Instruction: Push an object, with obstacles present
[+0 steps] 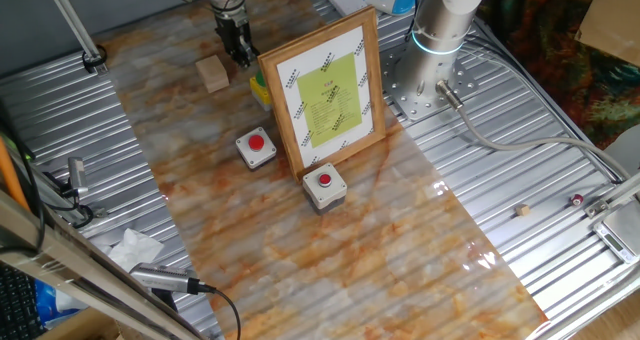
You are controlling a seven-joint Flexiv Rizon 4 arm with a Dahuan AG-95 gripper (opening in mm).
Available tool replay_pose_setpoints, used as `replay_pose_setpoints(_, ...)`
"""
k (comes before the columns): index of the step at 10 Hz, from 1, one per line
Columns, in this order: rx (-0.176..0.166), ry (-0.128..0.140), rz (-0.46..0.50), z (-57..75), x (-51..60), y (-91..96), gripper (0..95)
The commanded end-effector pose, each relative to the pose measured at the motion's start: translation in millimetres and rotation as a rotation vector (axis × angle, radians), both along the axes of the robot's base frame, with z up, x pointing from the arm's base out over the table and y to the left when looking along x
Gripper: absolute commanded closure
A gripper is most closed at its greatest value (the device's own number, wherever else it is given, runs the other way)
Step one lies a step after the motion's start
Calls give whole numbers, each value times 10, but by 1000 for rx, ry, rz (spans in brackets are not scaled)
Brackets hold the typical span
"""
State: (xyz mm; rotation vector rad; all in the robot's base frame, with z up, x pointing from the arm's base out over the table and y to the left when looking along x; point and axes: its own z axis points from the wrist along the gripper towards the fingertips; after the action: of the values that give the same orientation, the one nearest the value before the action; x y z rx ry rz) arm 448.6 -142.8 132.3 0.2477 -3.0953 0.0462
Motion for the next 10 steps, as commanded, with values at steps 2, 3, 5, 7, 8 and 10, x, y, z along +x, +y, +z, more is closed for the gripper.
replay_pose_setpoints(2,-29,38,-28,1,13,-1,950)
replay_pose_setpoints(3,-35,43,-41,1,13,-1,950)
replay_pose_setpoints(5,-36,50,-63,1,13,-1,950)
replay_pose_setpoints(7,-44,46,-84,1,13,-1,950)
replay_pose_setpoints(8,-54,44,-94,1,13,-1,950)
replay_pose_setpoints(10,-59,33,-108,1,13,-1,950)
